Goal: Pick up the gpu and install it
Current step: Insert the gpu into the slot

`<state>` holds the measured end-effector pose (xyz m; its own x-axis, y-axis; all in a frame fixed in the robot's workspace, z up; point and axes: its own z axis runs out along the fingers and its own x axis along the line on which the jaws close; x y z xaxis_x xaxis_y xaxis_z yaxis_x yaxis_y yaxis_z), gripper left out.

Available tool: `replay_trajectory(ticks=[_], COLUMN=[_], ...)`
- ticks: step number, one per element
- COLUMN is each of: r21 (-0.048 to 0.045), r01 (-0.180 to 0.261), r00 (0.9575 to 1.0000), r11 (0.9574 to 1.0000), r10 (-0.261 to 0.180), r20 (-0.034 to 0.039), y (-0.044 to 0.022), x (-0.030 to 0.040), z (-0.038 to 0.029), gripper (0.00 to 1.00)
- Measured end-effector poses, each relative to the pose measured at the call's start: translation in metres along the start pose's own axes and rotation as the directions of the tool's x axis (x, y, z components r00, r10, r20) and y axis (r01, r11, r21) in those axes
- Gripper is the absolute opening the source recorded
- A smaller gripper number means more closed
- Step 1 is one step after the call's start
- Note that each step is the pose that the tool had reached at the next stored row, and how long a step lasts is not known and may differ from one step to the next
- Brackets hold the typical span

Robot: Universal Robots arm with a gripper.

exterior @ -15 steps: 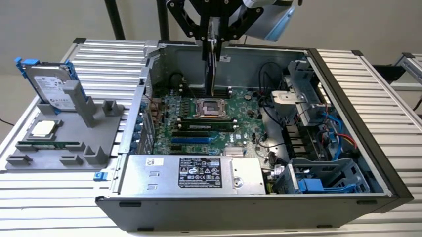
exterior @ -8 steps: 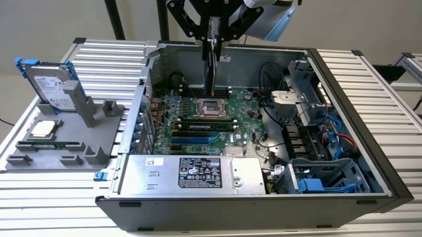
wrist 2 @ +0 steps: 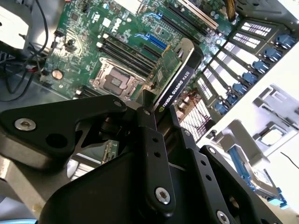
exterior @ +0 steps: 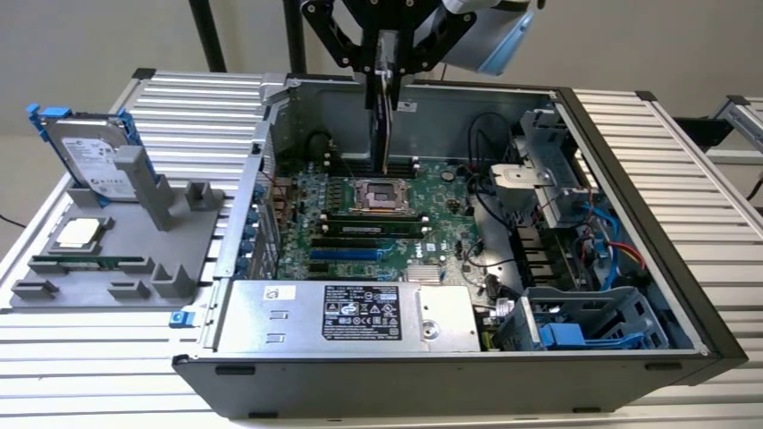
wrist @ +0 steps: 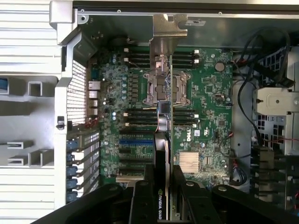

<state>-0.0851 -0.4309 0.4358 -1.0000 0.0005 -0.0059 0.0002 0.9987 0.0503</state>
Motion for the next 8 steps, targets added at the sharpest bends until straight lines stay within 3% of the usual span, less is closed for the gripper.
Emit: replay_trajectory(ticks=[8], r21=[-0.0001], r01=[0.013], r00=[0.9999], r11=[0.9999], r10=[-0.013], r20=[-0.0007], y=[0.0000], x=[0.0000], z=[-0.0003], gripper=[0.00])
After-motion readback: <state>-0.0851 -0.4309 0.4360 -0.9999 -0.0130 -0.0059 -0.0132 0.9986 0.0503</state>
